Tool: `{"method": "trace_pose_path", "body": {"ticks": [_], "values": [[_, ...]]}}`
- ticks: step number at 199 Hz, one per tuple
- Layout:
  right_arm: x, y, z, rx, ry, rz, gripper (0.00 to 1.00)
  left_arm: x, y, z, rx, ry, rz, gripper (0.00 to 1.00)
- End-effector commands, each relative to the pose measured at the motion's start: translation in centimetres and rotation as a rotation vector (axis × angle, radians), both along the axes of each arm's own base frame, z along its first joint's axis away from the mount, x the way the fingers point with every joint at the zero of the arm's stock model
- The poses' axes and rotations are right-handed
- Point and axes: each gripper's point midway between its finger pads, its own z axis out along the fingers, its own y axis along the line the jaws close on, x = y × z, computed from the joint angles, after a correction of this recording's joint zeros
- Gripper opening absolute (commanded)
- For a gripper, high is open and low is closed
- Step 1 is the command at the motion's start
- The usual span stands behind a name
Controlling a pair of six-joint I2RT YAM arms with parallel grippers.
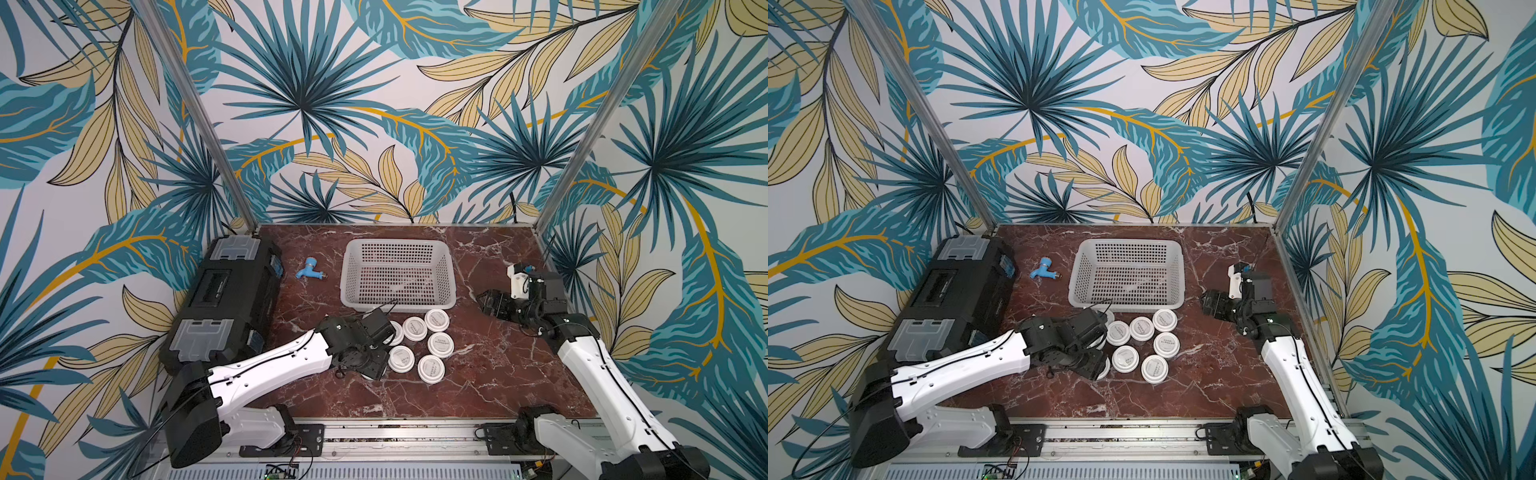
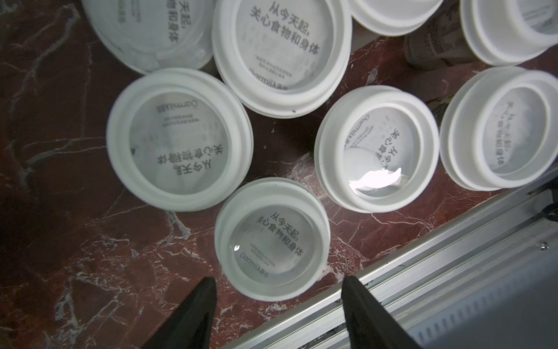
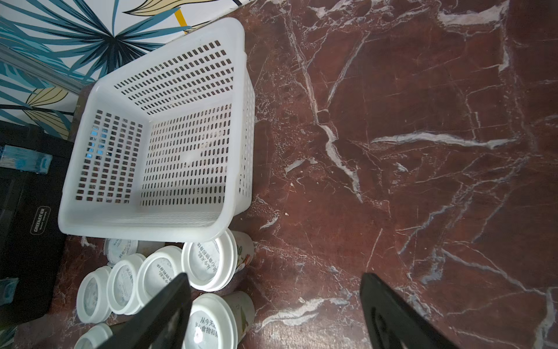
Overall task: Put the yogurt in the basket
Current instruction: Pick up the yogurt from the center of the board.
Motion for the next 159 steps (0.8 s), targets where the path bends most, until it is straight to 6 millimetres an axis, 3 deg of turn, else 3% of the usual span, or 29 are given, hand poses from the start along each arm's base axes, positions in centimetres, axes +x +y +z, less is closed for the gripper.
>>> {"method": "trace_pose_path", "body": {"ticks": [1,48,159], "values": [[-0.3,0.3,-0.1,0.000,0.003,0.018,0.92,-0.3,-0.2,-1.2,0.005,0.017,-0.002,0.70],[-0.3,0.3,0.0,0.002,0.003,0.022,0.91,-0.2,0.6,-2.2,0.061,0.022,0.011,0.72],[-0.3,0.6,-0.2,0.006,0.008,0.032,0.92,0.1,1.0,-2.4,0.084,0.009,0.020,0.75]]}}
